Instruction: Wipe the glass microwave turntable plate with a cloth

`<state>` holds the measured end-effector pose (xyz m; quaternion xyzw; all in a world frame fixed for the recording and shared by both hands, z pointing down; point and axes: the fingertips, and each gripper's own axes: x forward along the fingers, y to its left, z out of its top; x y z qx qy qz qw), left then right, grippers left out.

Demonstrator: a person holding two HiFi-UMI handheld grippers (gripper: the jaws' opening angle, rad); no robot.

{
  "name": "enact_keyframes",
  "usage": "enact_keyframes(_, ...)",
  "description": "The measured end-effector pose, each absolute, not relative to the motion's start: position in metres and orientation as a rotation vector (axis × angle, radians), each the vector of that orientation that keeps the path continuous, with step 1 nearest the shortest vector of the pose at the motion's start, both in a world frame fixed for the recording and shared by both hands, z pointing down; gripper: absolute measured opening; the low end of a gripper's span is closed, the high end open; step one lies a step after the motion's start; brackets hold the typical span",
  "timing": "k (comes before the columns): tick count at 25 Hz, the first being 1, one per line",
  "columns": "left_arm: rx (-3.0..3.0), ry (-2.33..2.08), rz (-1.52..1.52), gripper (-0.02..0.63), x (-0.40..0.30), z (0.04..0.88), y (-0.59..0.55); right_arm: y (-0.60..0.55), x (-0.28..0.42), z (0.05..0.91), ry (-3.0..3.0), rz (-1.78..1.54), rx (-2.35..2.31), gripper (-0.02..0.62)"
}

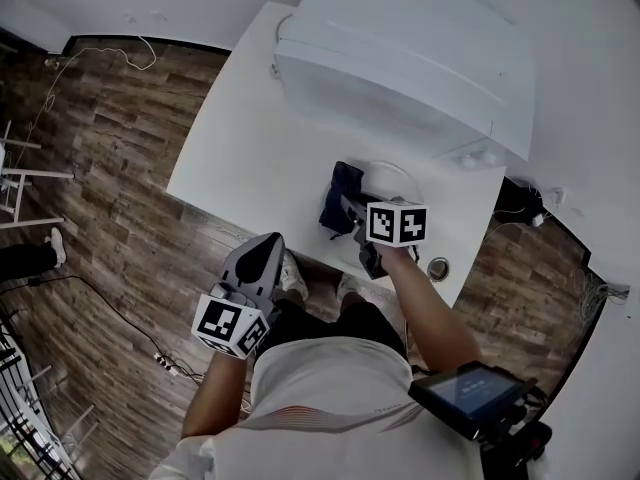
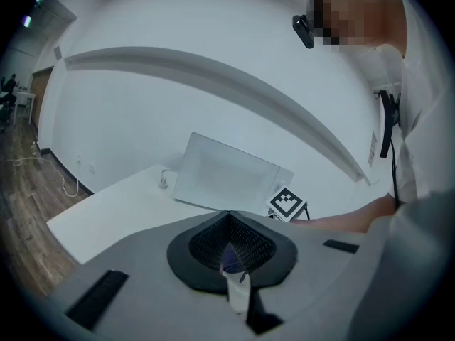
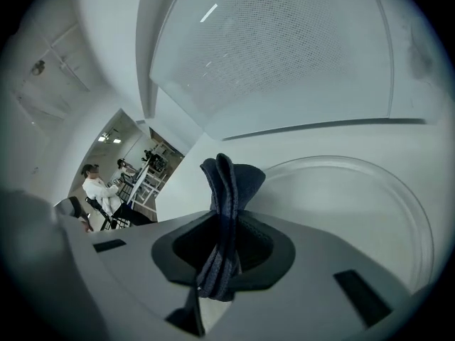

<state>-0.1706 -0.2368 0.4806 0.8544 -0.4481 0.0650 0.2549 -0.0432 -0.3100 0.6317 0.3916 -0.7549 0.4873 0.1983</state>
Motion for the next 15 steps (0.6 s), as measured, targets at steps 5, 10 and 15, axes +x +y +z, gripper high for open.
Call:
enact_keyframes(5, 2.295, -1.202, 0.133, 0.010, -0.168, 0.484, -0.239, -0.310, -0.014, 0.638, -2.080, 1.383, 1.109, 0.061)
enact_keyframes(10, 2.298, -1.182, 0.131, 0.011, -0.156, 0.485, -0.239, -0.312, 0.015, 0.638, -2.058, 1.411, 1.157, 0.061)
enact_keyframes(15, 2.300, -1.161, 0.134, 0.010, -0.144, 0.486, -0.238, -0.312, 0.045, 0.638, -2.026, 1.425, 1.216, 0.061)
